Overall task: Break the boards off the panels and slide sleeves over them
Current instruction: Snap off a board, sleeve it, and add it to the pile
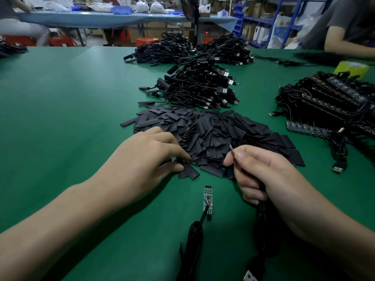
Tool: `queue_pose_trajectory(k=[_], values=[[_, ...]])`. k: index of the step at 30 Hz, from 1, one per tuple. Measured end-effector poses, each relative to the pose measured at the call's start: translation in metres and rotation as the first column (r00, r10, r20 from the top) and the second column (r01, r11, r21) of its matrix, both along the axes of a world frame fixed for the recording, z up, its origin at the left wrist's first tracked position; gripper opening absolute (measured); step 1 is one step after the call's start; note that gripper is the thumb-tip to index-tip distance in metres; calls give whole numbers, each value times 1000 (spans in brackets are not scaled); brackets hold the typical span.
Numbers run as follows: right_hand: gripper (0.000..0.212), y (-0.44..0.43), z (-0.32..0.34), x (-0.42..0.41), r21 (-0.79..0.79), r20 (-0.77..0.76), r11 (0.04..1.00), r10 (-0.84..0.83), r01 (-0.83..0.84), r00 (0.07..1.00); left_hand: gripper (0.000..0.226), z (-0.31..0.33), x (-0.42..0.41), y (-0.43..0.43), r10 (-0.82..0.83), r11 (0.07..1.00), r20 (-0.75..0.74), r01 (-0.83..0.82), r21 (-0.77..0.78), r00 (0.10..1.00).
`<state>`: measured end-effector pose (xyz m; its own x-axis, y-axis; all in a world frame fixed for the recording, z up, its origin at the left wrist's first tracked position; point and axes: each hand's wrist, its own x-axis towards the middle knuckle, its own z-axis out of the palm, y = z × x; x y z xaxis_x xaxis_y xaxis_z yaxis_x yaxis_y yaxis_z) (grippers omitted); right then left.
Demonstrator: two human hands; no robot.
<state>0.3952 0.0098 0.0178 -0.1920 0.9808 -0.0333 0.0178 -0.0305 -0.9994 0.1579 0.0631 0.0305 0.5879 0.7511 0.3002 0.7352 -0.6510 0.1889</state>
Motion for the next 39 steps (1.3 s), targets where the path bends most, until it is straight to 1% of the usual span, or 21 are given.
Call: queue_pose_trajectory(k=[2,4,10,12,14,16,18,19,21,24,26,27,28,29,30,31,32,33,35,38,39], values=[[26,-1,-1,-1,56,57,998,12,-15,998,20,0,-1,1,10,999,15,-9,-39,1000],[24,-1,-2,-1,96,93,995,13,-22,996,17,0,-1,3,4,999,6,-4,-46,1000],[22,-3,-4,-1,139,121,990,-4,-13,993,7,-1,-5,5,0,999,16,1,-47,1000],[20,-2,-5,-1,140,119,990,-5,-12,993,3,0,-5,6,14,997,63,-9,-78,998],[20,-2,-6,-1,138,99,990,3,-16,995,4,3,-5,7,37,987,174,-8,-163,984],[24,-2,-6,-1,131,68,991,9,-17,998,4,6,-1,4,85,945,327,28,-326,941],[24,-2,-5,-1,118,61,993,12,-19,998,4,8,6,-2,145,846,512,163,-508,846],[23,-2,-5,-2,112,64,993,19,-26,998,7,8,10,-6,184,790,586,237,-566,789],[23,-3,-3,-2,96,58,994,47,-52,997,10,4,18,-14,250,715,661,325,-619,708],[22,-6,1,-3,82,39,993,80,-83,996,11,0,26,-25,285,675,684,366,-641,671],[24,-7,2,-4,89,42,994,59,-63,997,10,-5,30,-29,311,700,695,338,-629,649],[26,-6,1,-5,90,36,995,38,-41,999,10,-6,32,-32,301,743,702,302,-597,646],[26,-6,1,-5,89,27,996,17,-19,1000,12,-9,34,-35,252,819,697,235,-523,672],[24,-6,1,-6,90,18,996,2,-4,1000,16,-11,35,-38,170,909,662,144,-392,730],[23,-6,0,-6,97,18,995,-2,0,1000,22,-13,35,-40,84,971,593,67,-228,800],[22,-7,1,-7,106,26,994,1,-4,1000,26,-13,35,-43,18,996,523,28,-80,852],[22,-8,1,-8,119,40,993,5,-10,999,26,-12,34,-44,-22,1000,476,15,18,879],[21,-10,2,-9,131,55,991,8,-15,998,24,-13,33,-44,-43,997,462,11,72,886],[23,-10,3,-9,147,58,989,3,-11,998,23,-13,30,-41,-48,994,488,-4,105,872],[26,-4,2,-5,66,-65,997,-25,29,998,23,-11,27,-37,10,999,556,-27,22,831],[27,-2,1,-3,41,-85,999,-27,31,996,22,-11,26,-35,35,999,575,-36,-10,817]])
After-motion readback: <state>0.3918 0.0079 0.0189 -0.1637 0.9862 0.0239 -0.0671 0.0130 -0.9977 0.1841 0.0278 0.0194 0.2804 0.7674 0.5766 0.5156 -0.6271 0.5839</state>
